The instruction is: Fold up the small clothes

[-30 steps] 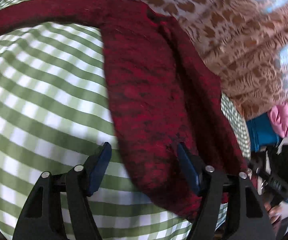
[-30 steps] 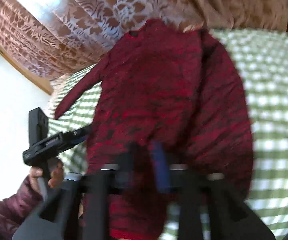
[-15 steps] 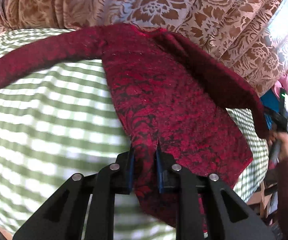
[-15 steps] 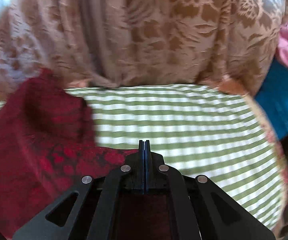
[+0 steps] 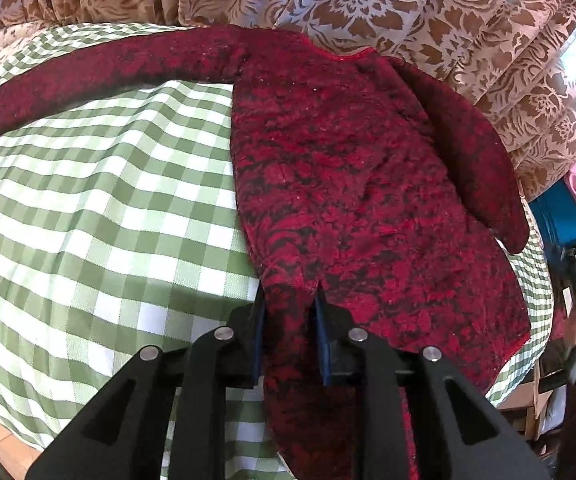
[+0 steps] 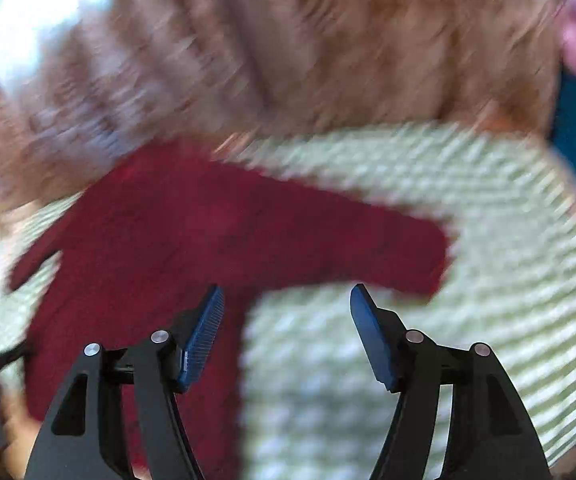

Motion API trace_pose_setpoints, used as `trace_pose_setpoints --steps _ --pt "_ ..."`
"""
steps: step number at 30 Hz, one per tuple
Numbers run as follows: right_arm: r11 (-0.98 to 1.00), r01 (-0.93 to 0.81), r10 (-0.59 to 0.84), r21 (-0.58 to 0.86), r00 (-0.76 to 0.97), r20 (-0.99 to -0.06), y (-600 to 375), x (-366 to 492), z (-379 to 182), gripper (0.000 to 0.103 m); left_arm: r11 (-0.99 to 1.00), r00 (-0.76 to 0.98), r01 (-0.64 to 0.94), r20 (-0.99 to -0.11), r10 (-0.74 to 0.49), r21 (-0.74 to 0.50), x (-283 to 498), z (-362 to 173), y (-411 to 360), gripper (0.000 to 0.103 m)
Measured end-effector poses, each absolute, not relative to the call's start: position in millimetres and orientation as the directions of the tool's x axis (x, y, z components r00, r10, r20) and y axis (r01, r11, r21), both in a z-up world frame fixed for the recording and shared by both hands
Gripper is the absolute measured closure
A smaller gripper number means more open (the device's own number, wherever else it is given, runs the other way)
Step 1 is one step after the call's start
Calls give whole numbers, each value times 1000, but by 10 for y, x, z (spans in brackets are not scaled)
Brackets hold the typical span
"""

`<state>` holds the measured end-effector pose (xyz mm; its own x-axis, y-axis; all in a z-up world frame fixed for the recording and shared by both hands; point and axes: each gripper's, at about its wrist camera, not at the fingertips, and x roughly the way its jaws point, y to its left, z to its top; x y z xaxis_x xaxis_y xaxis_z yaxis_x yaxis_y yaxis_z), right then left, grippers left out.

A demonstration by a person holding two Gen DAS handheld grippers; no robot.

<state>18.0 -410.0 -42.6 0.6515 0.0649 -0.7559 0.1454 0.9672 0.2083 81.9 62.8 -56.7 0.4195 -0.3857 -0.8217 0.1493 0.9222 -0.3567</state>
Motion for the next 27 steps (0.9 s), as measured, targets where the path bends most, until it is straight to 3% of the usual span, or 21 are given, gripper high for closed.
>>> trace_pose_setpoints --steps 4,6,9,16,19,20,21,24,27 --pt "960 146 133 239 513 -848 -3825 75 -942 42 922 439 160 -811 -387 -354 794 -514 634 84" --pt "956 139 167 257 461 -871 -3723 67 -1094 78 921 447 170 -806 -388 -350 798 -462 624 84" --pt "964 97 174 248 473 -864 -3565 -64 -1021 88 925 471 201 -796 -379 -321 747 -321 653 84" --pt "959 -108 284 263 409 -867 -3126 -814 -831 90 950 457 221 -837 -301 -220 443 -230 1016 84" --pt "940 -174 336 293 330 -882 -2952 -1088 -944 90 973 425 178 -880 -210 -147 301 -372 1179 80" --pt "926 -188 371 326 304 -878 -2928 -1137 -965 89 978 424 160 -885 -189 -133 273 -392 1235 73" --pt "918 -187 392 349 299 -870 -2941 -1139 -974 84 982 439 129 -880 -181 -137 235 -378 1320 66" --pt "890 -94 444 447 403 -800 -3251 -1050 -855 75 983 482 63 -857 -184 -175 212 -272 1465 67" --pt "847 85 398 525 553 -732 -3795 -813 -777 71 976 538 49 -818 -203 -210 238 -118 1456 67"
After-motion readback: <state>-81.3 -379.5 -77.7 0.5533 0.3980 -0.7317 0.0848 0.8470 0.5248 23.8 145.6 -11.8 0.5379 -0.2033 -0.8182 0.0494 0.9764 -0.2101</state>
